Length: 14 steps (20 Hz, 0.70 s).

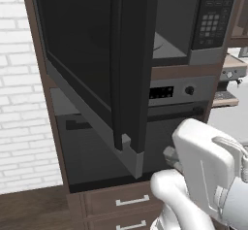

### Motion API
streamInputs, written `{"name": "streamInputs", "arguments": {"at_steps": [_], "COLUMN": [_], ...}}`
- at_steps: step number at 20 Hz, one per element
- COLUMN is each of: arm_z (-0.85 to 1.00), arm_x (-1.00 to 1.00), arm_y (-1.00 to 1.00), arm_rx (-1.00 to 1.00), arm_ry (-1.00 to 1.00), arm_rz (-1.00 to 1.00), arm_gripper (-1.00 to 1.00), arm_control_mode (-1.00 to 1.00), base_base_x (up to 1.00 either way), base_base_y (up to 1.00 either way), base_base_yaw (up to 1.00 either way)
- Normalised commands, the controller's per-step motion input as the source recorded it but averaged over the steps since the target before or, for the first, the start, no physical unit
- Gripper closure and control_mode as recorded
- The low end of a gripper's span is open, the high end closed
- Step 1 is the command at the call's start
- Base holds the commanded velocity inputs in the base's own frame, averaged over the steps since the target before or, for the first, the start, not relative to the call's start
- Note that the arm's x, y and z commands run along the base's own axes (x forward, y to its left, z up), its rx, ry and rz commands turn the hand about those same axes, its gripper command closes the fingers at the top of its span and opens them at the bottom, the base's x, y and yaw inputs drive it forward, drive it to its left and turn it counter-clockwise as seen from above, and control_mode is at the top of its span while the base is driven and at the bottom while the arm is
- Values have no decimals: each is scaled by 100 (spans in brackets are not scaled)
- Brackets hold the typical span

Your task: Open the microwave, place the bowl with waffle inside the microwave, then close the microwave door and turn it on.

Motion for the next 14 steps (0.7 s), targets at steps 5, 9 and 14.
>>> {"name": "streamInputs", "arguments": {"at_steps": [5, 9, 14], "arm_z": [-20, -38, -53], "arm_x": [0, 4, 46], "arm_y": [58, 87, 98], "arm_rx": [0, 0, -8], "arm_ry": [-4, -1, 0], "arm_rz": [-22, -24, -29], "arm_gripper": [100, 100, 100], "arm_control_mode": [-100, -100, -100], "base_base_x": [0, 0, 0], "base_base_y": [0, 0, 0], "base_base_yaw": [0, 0, 0]}}
